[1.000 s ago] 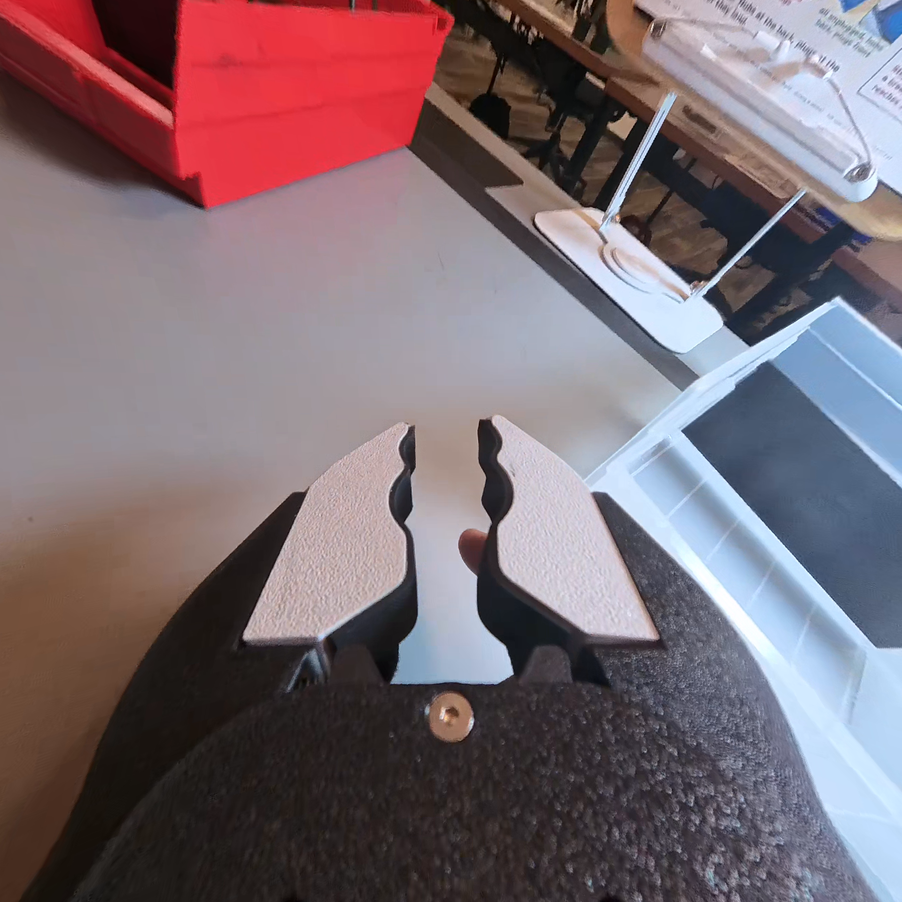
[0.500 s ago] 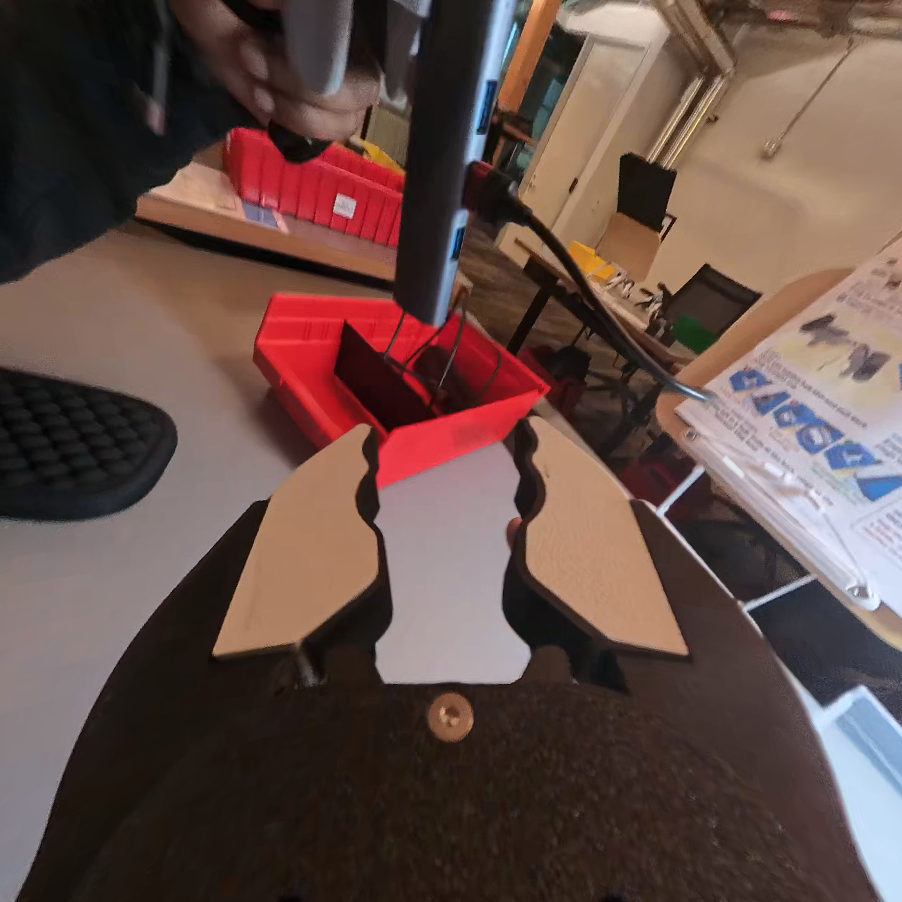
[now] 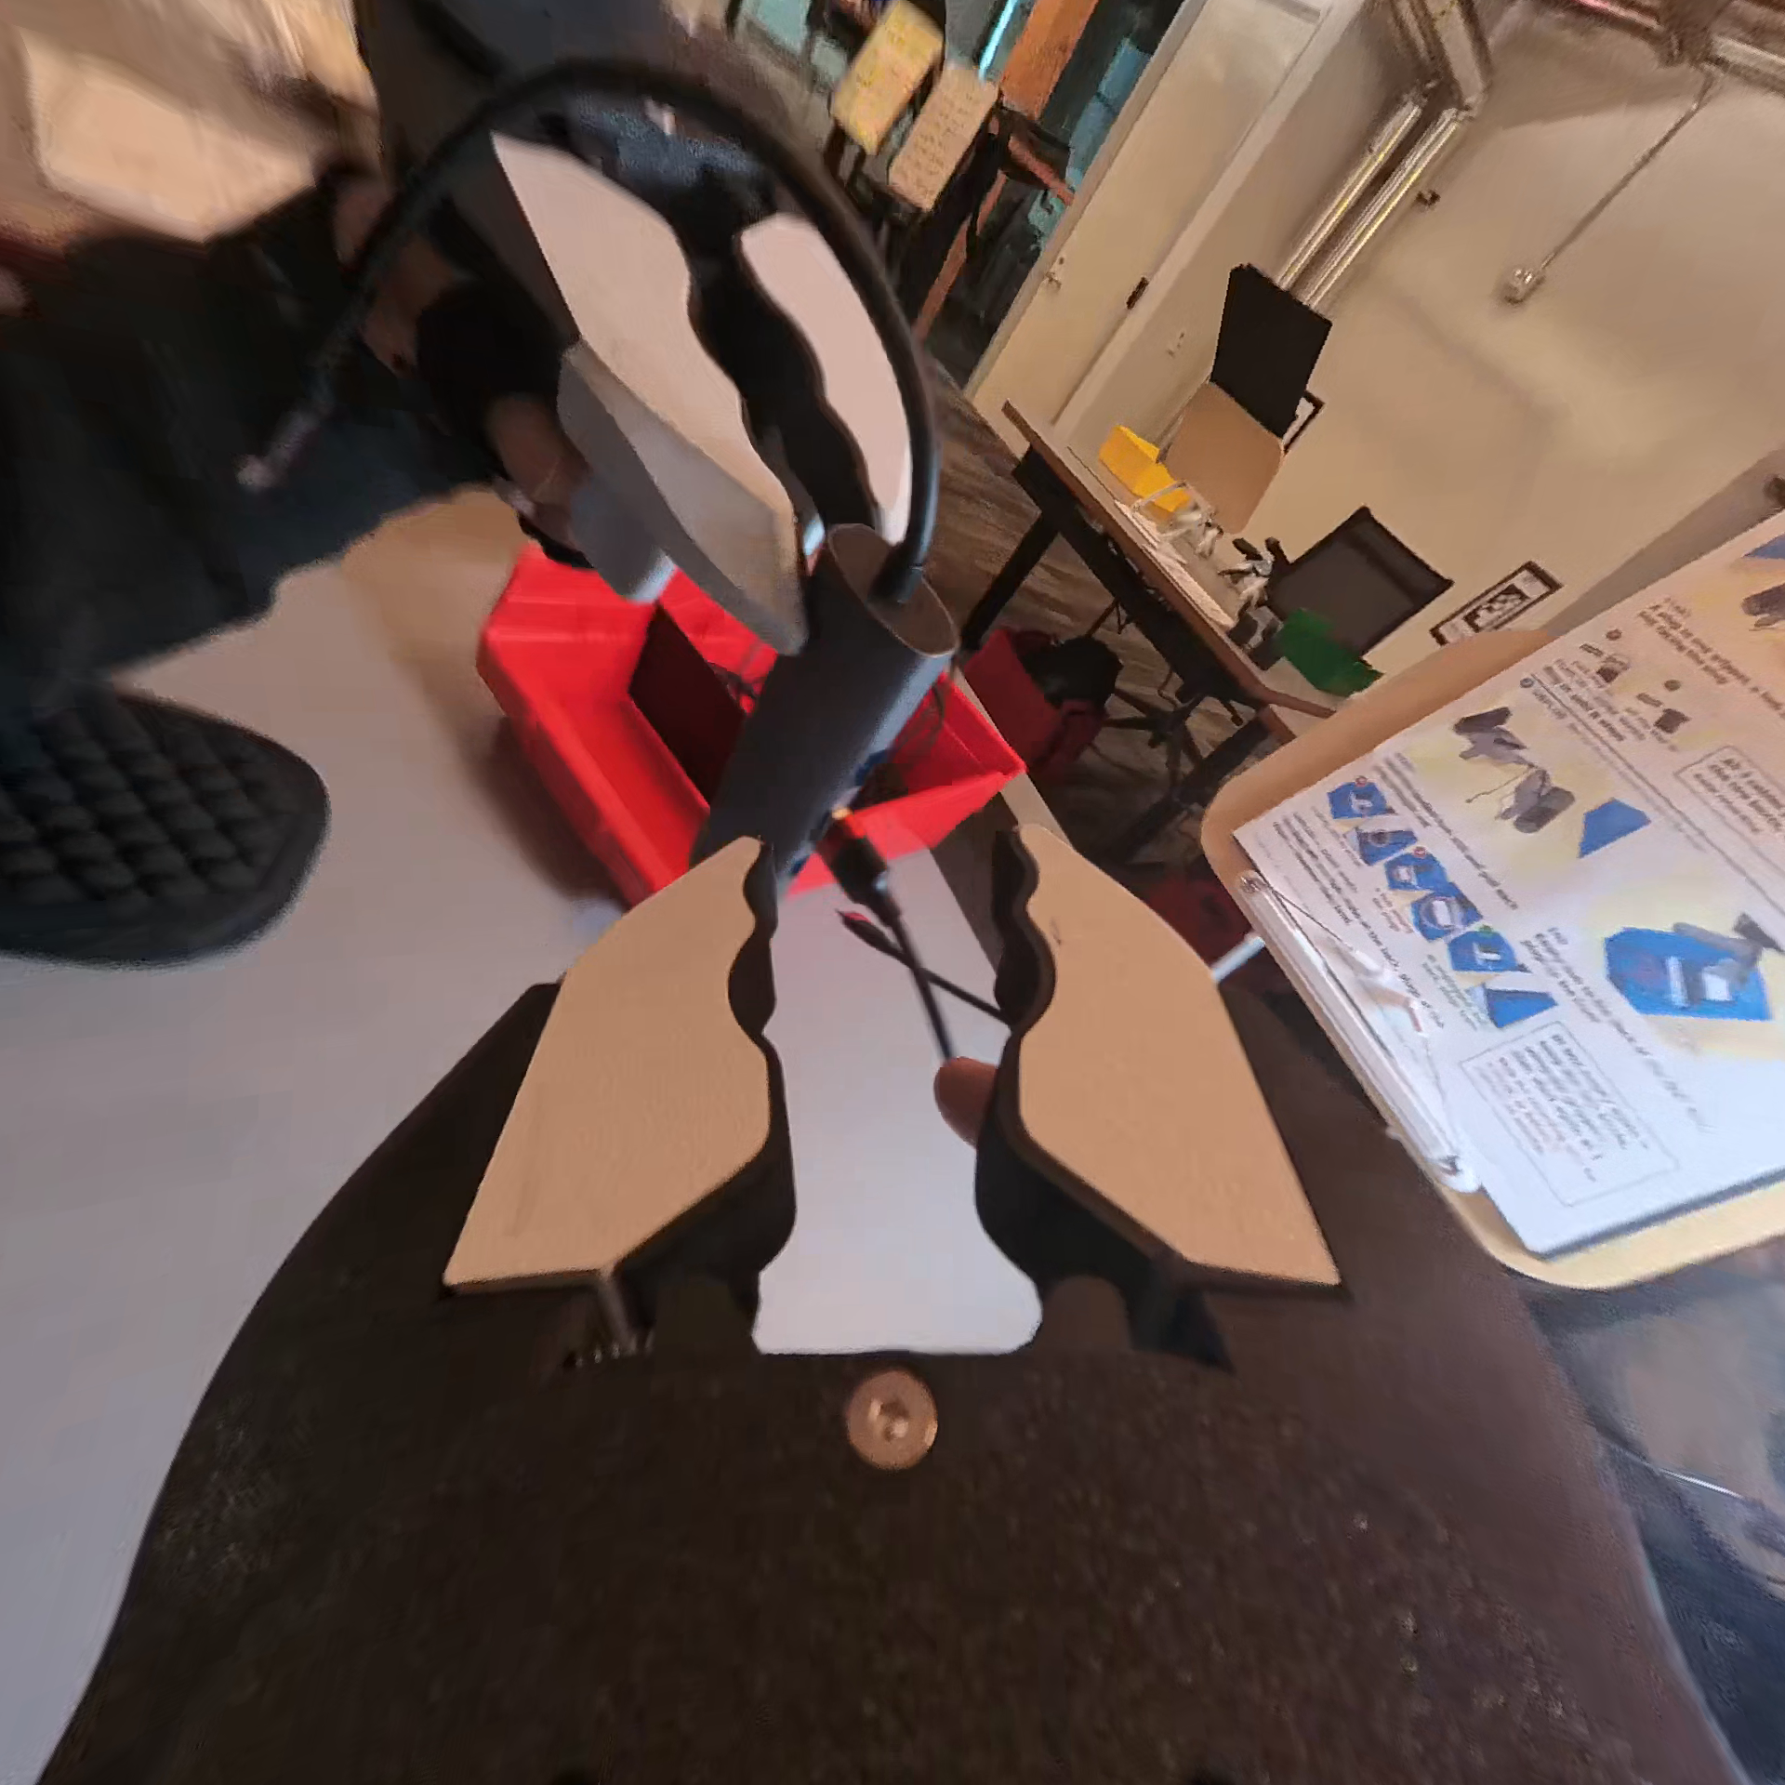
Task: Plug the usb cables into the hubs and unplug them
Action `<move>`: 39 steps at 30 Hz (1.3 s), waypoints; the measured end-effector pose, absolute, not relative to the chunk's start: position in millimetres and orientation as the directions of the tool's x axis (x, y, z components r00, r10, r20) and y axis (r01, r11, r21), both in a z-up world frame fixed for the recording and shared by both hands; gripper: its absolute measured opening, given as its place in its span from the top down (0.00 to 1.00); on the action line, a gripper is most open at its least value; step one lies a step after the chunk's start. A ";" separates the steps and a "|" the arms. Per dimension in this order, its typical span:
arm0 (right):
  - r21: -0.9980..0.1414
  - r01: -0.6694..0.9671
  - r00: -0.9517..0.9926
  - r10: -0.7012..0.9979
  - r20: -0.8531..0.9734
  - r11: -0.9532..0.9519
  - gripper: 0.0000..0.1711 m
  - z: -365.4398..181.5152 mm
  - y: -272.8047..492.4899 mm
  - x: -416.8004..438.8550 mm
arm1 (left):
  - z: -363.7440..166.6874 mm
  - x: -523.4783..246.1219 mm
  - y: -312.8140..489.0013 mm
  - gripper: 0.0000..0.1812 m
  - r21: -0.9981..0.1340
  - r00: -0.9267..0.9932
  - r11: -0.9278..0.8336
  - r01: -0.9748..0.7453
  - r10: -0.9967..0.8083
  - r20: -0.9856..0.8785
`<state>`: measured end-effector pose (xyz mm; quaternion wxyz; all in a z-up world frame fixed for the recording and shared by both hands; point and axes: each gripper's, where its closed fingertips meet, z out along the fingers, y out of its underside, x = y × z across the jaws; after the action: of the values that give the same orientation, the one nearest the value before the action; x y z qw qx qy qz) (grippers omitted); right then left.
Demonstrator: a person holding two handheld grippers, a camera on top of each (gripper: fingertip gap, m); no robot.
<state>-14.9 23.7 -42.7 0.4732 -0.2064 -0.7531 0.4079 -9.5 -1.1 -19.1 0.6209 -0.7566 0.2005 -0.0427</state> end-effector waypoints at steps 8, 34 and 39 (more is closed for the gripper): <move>-0.705 -0.064 -0.636 0.516 0.575 0.707 0.94 -109.8 19.1 -24.5 | -57.9 1.9 15.6 0.89 -0.924 0.880 -0.214 -0.317 -0.431 -0.203; -0.865 -0.023 -0.228 0.840 0.493 0.501 0.95 -27.9 197.1 -24.6 | 59.5 -68.8 -107.5 0.90 -0.927 0.937 0.132 -0.350 0.045 -0.347; -0.929 -0.007 -0.058 0.927 0.371 0.371 0.95 -33.8 259.3 -27.1 | 34.5 -87.7 -71.6 0.90 -0.959 0.962 0.071 -0.273 0.024 -0.272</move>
<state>-27.1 259.3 -33.8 0.5697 -0.3828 -0.6009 0.4098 -87.7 -71.6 34.5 0.7260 -0.6738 0.0923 0.1023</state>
